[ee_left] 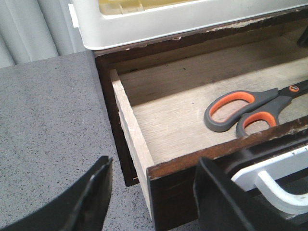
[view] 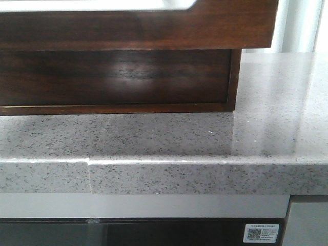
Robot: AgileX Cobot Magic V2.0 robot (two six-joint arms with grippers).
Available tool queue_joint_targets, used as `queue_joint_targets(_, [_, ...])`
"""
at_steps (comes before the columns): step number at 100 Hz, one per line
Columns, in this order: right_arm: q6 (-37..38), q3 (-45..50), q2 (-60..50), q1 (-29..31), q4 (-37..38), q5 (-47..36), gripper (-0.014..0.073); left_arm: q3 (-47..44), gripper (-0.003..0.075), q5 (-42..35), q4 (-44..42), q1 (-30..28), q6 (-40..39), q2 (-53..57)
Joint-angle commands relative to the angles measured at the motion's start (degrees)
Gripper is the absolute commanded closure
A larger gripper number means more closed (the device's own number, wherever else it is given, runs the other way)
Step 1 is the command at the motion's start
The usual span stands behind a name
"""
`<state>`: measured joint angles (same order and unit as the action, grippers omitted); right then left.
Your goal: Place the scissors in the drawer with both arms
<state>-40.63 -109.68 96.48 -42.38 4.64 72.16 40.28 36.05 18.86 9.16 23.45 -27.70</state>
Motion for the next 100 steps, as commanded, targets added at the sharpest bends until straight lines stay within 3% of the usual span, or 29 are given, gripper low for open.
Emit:
queue_joint_targets(1, [4.5, -3.1, -5.5, 0.0, 0.9, 2.8, 0.0384, 1.9, 0.0352, -4.2, 1.1, 0.5, -0.6, -0.3])
queue_joint_targets(18, [10.5, -2.9, -12.0, 1.2, 0.3, 2.8, 0.0384, 1.9, 0.0352, -4.2, 1.1, 0.5, -0.6, -0.3])
queue_joint_targets(34, [15.3, 2.0, -19.1, 9.0, -6.7, 1.6, 0.0384, 1.9, 0.0352, -4.2, 1.1, 0.5, -0.6, -0.3])
queue_joint_targets(53, [23.1, 18.6, -29.1, 25.1, -11.6, -9.4, 0.0384, 1.9, 0.0352, -4.2, 1.1, 0.5, -0.6, -0.3])
queue_joint_targets(70, [23.8, 37.4, -38.7, 38.5, -18.0, -18.6, 0.0384, 1.9, 0.0352, -4.1, 1.1, 0.5, -0.6, -0.3])
queue_joint_targets(84, [24.2, 51.2, -46.5, 43.1, -18.7, -25.9, 0.0384, 1.9, 0.0352, -4.0, 1.1, 0.5, -0.6, -0.3])
queue_joint_targets(100, [25.7, 62.7, -55.2, 43.5, -21.4, -31.0, 0.0384, 1.9, 0.0352, -4.0, 1.1, 0.5, -0.6, -0.3])
